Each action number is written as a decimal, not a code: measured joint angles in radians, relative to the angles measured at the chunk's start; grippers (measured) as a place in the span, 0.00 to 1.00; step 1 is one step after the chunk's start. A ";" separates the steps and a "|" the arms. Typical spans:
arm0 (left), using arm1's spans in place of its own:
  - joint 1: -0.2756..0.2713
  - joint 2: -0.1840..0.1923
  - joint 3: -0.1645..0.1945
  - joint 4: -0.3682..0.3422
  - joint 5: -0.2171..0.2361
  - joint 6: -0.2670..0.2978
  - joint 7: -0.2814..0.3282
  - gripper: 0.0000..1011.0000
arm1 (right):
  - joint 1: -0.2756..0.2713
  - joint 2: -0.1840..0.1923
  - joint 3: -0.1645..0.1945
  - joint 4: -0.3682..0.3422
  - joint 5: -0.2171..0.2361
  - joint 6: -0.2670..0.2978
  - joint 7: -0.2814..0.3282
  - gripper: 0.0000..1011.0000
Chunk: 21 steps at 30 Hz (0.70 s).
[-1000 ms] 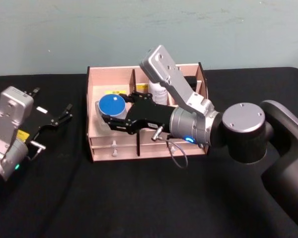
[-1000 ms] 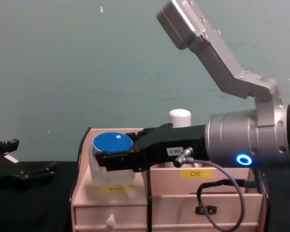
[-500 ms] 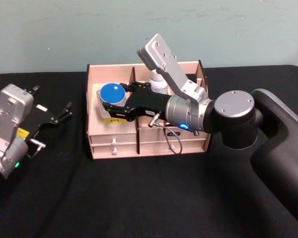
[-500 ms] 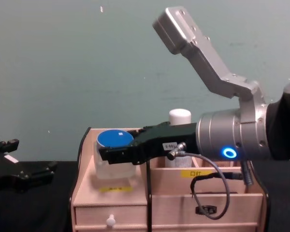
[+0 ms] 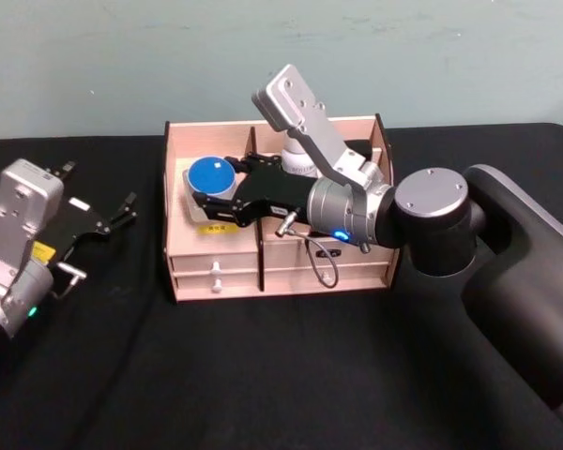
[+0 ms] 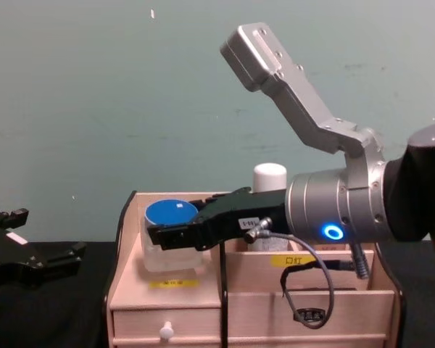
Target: Pick up the facial cleanser and watermelon frost from the table and place them into the tiered storage box.
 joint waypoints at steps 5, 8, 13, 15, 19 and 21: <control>0.000 0.000 0.000 0.000 0.000 0.000 0.000 1.00 | 0.004 -0.005 -0.004 0.013 -0.006 0.003 0.003 0.71; 0.000 0.000 0.000 0.000 0.000 0.000 0.000 1.00 | 0.005 -0.008 -0.006 0.022 -0.008 0.007 0.004 0.71; 0.000 0.000 0.000 0.000 0.000 0.000 0.000 1.00 | 0.007 -0.011 -0.007 0.028 -0.009 0.016 0.005 0.71; 0.000 0.000 0.000 0.000 0.000 0.000 0.000 1.00 | 0.007 -0.011 -0.007 0.028 -0.009 0.016 0.005 0.71; 0.000 0.000 0.000 0.000 0.000 0.000 0.000 1.00 | 0.007 -0.011 -0.007 0.028 -0.009 0.016 0.005 0.71; 0.000 0.000 0.000 0.000 0.000 0.000 0.000 1.00 | 0.007 -0.011 -0.007 0.028 -0.009 0.016 0.006 0.71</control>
